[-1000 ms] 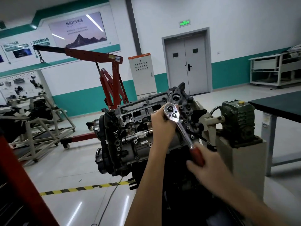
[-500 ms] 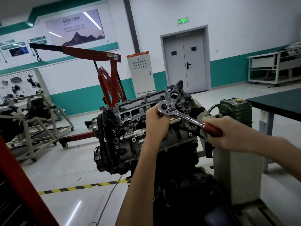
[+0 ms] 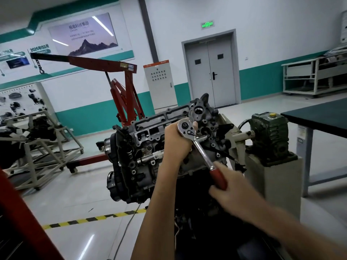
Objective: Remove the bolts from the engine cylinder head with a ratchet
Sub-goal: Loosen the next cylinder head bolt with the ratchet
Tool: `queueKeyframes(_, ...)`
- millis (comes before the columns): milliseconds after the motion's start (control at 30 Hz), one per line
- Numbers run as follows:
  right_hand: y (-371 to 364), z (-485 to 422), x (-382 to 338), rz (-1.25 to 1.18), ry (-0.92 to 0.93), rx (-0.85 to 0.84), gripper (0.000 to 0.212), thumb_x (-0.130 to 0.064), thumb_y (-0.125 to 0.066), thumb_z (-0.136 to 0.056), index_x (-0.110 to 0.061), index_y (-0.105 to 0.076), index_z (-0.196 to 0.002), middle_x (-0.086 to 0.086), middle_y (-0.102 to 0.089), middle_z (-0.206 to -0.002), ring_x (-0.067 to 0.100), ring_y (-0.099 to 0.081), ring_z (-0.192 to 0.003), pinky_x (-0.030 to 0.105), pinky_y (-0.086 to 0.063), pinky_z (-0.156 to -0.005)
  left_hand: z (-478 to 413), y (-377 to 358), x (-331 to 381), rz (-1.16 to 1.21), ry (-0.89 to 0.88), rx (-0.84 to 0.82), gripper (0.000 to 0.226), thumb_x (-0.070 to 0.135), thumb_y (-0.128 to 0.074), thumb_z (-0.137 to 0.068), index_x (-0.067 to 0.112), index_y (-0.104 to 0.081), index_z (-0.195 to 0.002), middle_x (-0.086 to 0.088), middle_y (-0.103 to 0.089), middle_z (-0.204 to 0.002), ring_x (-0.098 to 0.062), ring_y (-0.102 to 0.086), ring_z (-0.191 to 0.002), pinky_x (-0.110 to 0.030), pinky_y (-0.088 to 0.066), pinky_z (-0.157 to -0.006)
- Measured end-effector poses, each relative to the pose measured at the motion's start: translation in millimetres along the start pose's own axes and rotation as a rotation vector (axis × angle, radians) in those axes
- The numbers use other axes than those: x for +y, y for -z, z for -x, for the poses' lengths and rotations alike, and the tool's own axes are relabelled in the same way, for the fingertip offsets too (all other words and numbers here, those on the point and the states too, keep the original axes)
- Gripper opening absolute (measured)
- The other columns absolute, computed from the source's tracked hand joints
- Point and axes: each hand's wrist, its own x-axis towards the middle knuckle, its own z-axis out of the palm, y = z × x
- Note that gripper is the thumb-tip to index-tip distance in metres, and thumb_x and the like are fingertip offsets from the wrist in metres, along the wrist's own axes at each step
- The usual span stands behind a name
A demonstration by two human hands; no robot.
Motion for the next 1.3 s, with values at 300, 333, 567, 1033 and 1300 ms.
queueKeyframes(300,62.5,-26.0,14.6,0.329,0.063,-0.088,0.027,-0.003,-0.065,-0.076,-0.024,-0.048,-0.076,0.004,-0.055,-0.061,0.013,-0.052,-0.047,0.03,-0.049,-0.049,9.9,-9.3,-0.4,0.072,0.017,0.084,0.049,-0.003,-0.059,-0.088,0.029,-0.042,-0.053,0.017,-0.043,-0.046,-0.001,-0.032,-0.048,-0.016,-0.027,-0.048)
queueKeyframes(333,42.7,-14.3,13.8,0.233,0.05,-0.015,0.031,-0.002,-0.066,-0.075,-0.025,-0.046,-0.073,0.001,-0.051,-0.055,0.009,-0.048,-0.044,0.024,-0.045,-0.046,11.2,-11.6,0.6,0.092,0.016,0.105,0.049,0.003,-0.06,-0.09,0.029,-0.041,-0.054,0.017,-0.042,-0.047,0.0,-0.032,-0.048,-0.015,-0.028,-0.048)
queueKeyframes(567,-62.0,4.8,-12.0,-0.264,-0.101,0.148,0.015,-0.005,-0.059,-0.08,-0.012,-0.048,-0.089,0.006,-0.049,-0.061,0.006,-0.046,-0.041,0.014,-0.039,-0.042,9.8,-13.6,1.6,0.068,-0.007,0.126,0.052,0.014,-0.063,-0.092,0.03,-0.029,-0.056,0.016,-0.031,-0.047,0.0,-0.024,-0.048,-0.011,-0.024,-0.048)
queueKeyframes(1033,24.5,-7.2,6.4,0.189,0.048,0.041,0.039,-0.003,-0.066,-0.073,-0.033,-0.041,-0.07,-0.007,-0.046,-0.052,0.002,-0.046,-0.042,0.008,-0.037,-0.044,13.2,-4.9,-1.7,0.068,0.007,0.099,0.045,0.012,-0.061,-0.092,0.022,-0.037,-0.056,0.013,-0.037,-0.048,-0.001,-0.029,-0.049,-0.016,-0.027,-0.048)
queueKeyframes(1300,-50.0,6.4,-17.2,-0.217,-0.115,0.112,0.024,-0.002,-0.06,-0.078,-0.017,-0.051,-0.094,-0.002,-0.044,-0.059,0.0,-0.047,-0.041,0.008,-0.033,-0.041,9.1,-3.5,-0.6,0.041,-0.02,0.071,0.049,0.012,-0.06,-0.093,0.025,-0.029,-0.057,0.013,-0.03,-0.051,-0.002,-0.024,-0.051,-0.016,-0.023,-0.049)
